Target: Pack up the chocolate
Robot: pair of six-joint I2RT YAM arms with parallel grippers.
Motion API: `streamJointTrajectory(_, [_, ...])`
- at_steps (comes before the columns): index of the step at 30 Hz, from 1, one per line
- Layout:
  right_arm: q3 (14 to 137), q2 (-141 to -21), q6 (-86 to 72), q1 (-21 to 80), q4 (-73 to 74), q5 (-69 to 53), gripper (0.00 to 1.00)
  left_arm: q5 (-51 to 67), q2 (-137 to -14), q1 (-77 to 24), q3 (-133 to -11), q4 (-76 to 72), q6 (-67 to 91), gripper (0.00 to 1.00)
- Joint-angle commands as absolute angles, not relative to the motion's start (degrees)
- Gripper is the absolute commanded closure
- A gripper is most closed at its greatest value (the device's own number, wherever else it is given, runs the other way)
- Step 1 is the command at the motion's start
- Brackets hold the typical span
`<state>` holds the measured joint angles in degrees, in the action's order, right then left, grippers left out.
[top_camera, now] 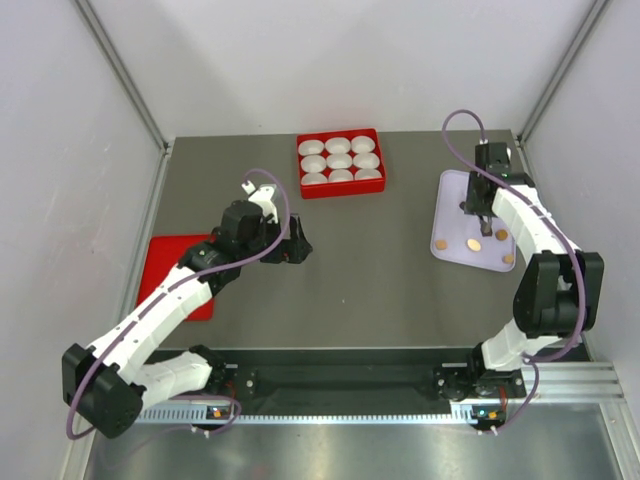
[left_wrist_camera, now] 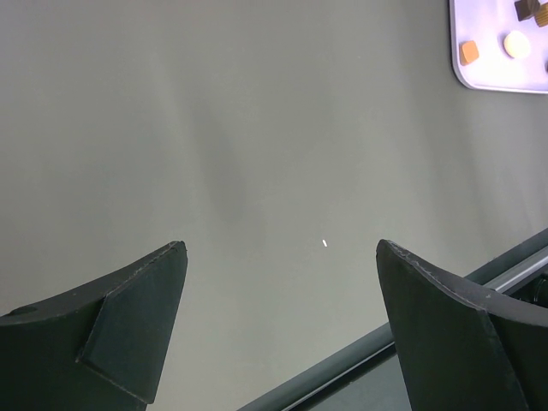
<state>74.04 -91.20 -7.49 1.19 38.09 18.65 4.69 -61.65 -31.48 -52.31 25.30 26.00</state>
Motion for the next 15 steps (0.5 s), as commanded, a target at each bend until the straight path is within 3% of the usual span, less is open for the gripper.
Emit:
streamJointTrajectory(1, [77.0, -91.9, -6.2, 0.4, 35.3, 17.8, 0.59, 4.7, -62.0, -31.5, -54.5, 22.9, 25.1, 0.03])
streamJointTrajectory(15, [76.9, -94.5, -5.6, 0.4, 33.8, 16.7, 0.66, 4.0, -62.1, -31.5, -54.1, 23.1, 25.2, 0.04])
